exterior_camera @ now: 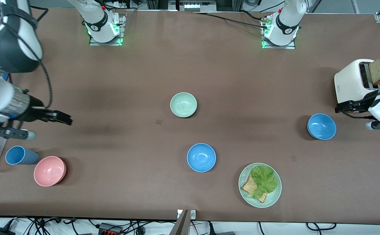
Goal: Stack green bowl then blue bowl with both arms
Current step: 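Release the green bowl and withdraw the right gripper to its side, then reach the left gripper down to the blue bowl beside it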
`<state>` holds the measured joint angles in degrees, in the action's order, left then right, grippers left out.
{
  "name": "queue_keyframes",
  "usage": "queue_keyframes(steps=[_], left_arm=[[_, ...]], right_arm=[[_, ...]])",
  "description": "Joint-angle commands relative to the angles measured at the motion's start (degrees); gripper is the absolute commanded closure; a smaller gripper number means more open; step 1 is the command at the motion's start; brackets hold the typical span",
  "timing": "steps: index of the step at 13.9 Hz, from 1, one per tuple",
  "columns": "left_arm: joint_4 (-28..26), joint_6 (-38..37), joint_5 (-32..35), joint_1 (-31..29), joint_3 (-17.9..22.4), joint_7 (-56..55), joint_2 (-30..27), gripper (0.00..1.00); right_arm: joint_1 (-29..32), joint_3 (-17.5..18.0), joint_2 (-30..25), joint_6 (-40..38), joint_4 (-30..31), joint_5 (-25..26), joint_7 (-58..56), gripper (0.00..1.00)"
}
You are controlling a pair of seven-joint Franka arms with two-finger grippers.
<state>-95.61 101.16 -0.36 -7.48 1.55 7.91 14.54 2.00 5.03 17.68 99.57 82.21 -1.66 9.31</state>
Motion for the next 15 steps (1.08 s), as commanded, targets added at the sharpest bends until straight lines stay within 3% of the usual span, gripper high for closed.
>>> queue_keyframes(steps=[1,6,9,15], left_arm=[[1.65,0.52,1.33,-0.34,-0.23,1.41,1.28,0.00],[1.65,3.07,1.15,-0.87,-0.23,4.31,3.92,0.00],[1.74,2.99,1.15,-1.22,-0.32,4.93,3.92,0.00],[1.74,3.42,1.24,-1.22,-0.32,6.16,4.70,0.00]], right_arm=[[-0.24,-2.74,-5.27,-2.45,0.50,0.61,-6.05,0.00],[-3.40,-9.94,-6.34,-5.88,-0.20,1.66,-10.36,0.00],[-3.14,-9.60,-9.76,-6.67,0.84,1.84,-10.20,0.00],[-3.31,-9.43,-17.75,-5.62,12.51,1.92,-10.02,0.00]])
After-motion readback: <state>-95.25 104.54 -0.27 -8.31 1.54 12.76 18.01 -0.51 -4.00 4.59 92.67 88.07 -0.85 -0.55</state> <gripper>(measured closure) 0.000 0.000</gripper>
